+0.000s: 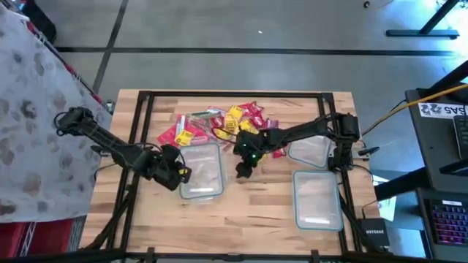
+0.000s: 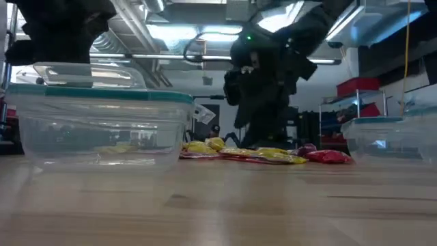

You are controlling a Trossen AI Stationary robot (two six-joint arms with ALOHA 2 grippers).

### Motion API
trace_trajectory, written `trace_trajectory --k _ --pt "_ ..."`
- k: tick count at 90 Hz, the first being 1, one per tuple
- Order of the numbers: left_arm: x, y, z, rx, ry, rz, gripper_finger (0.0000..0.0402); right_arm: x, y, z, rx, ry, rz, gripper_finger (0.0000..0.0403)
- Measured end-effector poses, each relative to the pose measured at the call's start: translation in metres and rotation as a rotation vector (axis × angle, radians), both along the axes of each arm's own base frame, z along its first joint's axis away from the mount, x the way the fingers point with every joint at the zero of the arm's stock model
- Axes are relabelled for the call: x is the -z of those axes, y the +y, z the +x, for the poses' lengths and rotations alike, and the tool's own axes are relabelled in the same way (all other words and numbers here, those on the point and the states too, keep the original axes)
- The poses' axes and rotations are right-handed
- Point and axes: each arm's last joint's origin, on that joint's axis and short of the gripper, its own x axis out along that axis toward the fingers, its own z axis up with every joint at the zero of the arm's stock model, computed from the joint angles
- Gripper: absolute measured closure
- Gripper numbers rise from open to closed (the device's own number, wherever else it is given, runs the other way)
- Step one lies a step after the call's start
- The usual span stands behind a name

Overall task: Sort candy
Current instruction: Open the rectangular transparent bin

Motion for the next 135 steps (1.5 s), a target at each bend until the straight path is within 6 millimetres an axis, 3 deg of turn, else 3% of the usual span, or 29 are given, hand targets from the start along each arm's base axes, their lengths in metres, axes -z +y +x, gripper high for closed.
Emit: trace_trajectory --k 16,39,51,84,118,135 --pt "0.007 0.001 0.007 0.011 0.029 0.015 0.0402 0.001 -0.003 -0.001 0.002 -0.013 0.047 0.0213" --pt "0.025 -0.014 0.035 0.037 -0.041 -0.037 0.0402 -0.004 -0.003 0.004 -0.037 -0.084 0.096 0.0143" --pt "0.039 -0.021 0.047 0.093 -0.027 -0.035 0.0402 -0.004 0.003 0.011 -0.017 -0.155 0.033 0.0123" --pt "0.046 -0.033 0.047 0.145 0.003 -0.108 0.0402 -0.019 0.004 0.024 0.055 -0.313 0.060 0.0123" --pt "0.046 -0.035 0.046 0.155 0.013 -0.109 0.0401 -0.023 0.047 0.026 0.036 -0.321 0.079 0.0123" --pt "0.046 -0.035 0.046 0.177 0.019 -0.094 0.0401 -0.023 0.052 0.026 0.049 -0.304 0.088 0.0123"
